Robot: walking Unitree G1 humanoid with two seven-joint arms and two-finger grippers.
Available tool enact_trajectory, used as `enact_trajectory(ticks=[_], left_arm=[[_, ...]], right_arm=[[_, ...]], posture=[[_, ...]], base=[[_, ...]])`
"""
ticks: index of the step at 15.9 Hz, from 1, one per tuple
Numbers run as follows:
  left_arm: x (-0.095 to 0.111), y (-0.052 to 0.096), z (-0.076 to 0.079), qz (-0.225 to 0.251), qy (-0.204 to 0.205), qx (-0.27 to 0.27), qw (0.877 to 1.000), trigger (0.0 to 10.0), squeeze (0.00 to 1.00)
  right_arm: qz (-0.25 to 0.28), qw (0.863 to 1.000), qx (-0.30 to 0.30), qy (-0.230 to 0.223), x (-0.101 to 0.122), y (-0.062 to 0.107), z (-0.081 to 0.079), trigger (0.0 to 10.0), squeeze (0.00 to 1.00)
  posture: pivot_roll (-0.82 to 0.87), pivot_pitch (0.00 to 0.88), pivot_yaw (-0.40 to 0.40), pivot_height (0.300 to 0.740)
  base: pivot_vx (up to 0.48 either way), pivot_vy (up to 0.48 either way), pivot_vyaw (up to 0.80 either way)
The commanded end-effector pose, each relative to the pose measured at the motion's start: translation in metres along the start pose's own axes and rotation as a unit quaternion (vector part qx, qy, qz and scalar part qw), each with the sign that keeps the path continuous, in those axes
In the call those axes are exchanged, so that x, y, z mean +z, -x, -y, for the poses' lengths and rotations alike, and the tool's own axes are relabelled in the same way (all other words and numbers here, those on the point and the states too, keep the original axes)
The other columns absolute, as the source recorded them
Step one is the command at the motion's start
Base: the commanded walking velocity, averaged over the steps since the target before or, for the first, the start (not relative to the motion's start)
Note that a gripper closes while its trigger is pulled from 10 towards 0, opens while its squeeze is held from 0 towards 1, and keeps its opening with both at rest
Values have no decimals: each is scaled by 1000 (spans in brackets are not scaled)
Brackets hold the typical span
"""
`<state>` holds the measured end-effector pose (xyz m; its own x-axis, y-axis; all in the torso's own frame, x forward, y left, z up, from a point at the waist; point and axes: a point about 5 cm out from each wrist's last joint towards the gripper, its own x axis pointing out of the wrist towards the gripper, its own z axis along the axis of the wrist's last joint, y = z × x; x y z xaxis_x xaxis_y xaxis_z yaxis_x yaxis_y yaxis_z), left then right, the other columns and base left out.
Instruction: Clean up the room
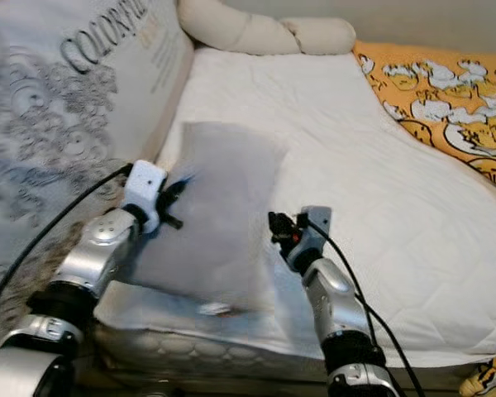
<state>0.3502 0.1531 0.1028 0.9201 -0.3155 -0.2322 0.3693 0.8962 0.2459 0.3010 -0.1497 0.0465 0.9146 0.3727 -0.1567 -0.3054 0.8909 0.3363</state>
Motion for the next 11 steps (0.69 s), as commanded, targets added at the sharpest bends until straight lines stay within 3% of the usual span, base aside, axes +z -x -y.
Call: enact_trajectory(ticks=[1, 3, 5, 7, 9, 11], left_arm=[[20, -3, -12, 32, -30, 26, 999, 10000, 0], [21, -2, -20, 30, -60, 33, 997, 10000, 0], [26, 0, -44, 21, -114, 59, 991, 10000, 0], [33, 2, -63, 18, -161, 77, 984, 10000, 0], [42, 3, -71, 16, -256, 63, 964, 10000, 0], [49, 2, -75, 16, -289, 51, 956, 10000, 0]], right_arm=[[3, 1000, 8, 7, 0, 4, 3, 10000, 1000], [4, 1000, 3, 15, 0, 7, 7, 10000, 1000], [12, 998, 55, 33, 8, 12, 7, 10000, 1000], [8, 990, 133, 53, 13, 17, -4, 10000, 1000], [5, 981, 184, 66, 17, 22, -9, 10000, 1000], [-8, 973, 212, 85, 19, 26, -11, 10000, 1000]], posture=[[70, 0, 9, 740], [69, 0, 11, 740], [65, 0, 16, 740], [62, 0, 20, 740], [64, 0, 18, 740], [64, 0, 20, 740]], base=[[0, 0, 0], [0, 0, 0], [0, 0, 0], [0, 0, 0], [0, 0, 0], [0, 0, 0]])
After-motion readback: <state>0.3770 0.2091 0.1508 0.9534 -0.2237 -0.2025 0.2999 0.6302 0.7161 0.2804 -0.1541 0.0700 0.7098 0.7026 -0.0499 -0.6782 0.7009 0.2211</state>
